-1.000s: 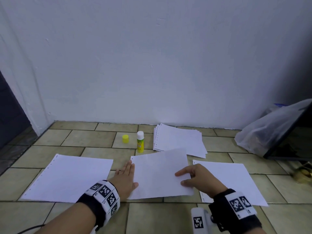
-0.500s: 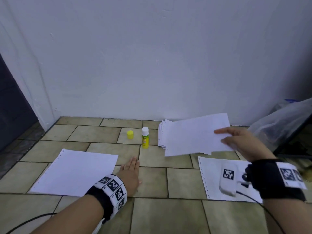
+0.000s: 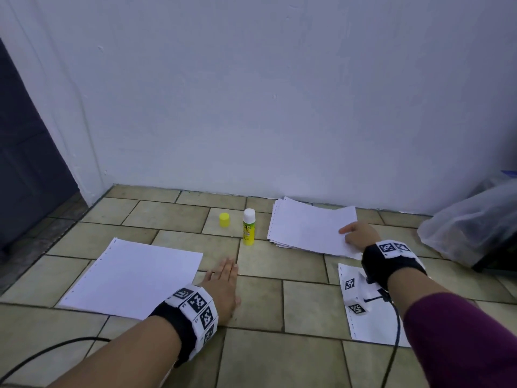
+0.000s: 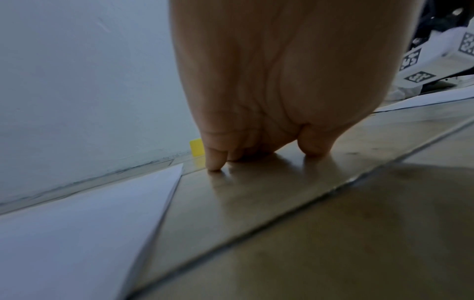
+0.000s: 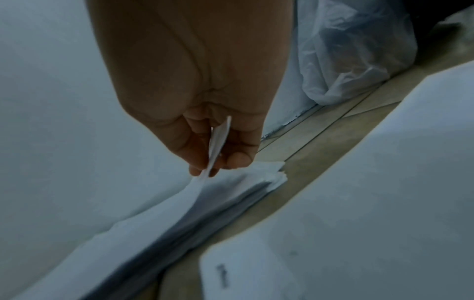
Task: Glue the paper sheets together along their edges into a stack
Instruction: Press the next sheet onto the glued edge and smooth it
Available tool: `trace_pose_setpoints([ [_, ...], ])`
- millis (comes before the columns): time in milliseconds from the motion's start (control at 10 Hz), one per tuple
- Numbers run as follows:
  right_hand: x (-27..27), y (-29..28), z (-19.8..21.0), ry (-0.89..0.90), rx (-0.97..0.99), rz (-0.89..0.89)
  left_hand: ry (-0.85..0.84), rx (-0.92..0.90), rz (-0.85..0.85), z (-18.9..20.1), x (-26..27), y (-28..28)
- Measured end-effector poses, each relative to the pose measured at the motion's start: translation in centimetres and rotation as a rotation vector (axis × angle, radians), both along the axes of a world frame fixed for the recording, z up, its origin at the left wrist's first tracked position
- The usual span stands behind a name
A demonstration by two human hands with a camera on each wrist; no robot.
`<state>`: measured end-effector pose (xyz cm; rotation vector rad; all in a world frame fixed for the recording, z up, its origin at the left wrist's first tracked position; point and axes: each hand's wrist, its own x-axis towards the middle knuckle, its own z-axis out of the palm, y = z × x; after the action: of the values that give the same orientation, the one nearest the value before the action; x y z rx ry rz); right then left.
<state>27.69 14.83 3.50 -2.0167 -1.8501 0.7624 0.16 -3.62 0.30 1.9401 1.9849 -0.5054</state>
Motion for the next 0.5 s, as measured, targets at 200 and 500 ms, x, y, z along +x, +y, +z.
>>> trace_pose_setpoints([
  [200,-0.4,0.1,-0.5,-0.319,-0.057,0.068,0.006,-0.009,0.000,0.0,0.0,-0.1],
  [500,-1.8,-0.5,1.9,-0.679,-0.119,0.222,-0.002,-0.021,0.009,-0.1,0.0,0.0],
])
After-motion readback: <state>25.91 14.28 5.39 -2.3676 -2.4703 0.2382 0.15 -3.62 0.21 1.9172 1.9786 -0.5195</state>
